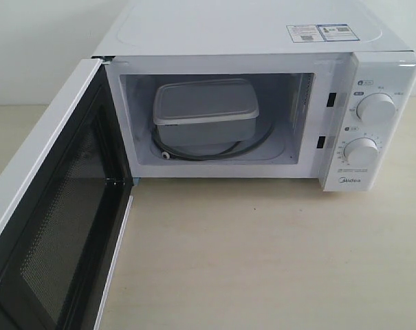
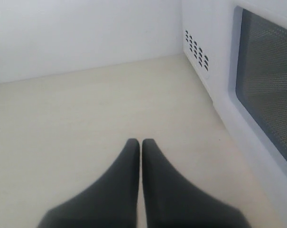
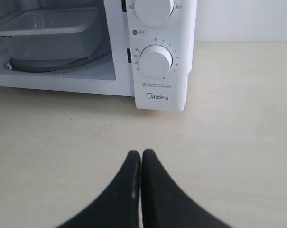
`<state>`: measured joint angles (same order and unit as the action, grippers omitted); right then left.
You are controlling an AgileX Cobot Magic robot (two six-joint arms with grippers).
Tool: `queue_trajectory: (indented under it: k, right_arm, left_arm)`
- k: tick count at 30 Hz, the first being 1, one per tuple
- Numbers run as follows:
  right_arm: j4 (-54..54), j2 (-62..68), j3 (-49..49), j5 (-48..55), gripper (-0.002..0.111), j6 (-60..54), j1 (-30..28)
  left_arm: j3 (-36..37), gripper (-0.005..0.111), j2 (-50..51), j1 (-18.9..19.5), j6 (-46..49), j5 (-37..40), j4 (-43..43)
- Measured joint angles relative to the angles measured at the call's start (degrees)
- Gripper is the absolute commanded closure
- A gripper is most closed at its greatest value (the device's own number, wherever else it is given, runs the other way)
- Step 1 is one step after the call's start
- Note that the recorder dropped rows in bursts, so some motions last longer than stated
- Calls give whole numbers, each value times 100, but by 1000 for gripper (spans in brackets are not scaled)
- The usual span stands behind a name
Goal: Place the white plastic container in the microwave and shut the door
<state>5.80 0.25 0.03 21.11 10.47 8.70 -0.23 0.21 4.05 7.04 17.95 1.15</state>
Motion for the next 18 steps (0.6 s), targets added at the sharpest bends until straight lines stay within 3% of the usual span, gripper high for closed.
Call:
queue_trajectory:
  k: [7, 18]
  right_arm:
    - [0, 0, 0, 0, 108, 0, 0]
    - [0, 0, 0, 0, 108, 0, 0]
  left_arm:
    - [-235, 103, 0, 0, 13, 50, -115]
    - [-2233, 103, -23, 0, 13, 631, -1200]
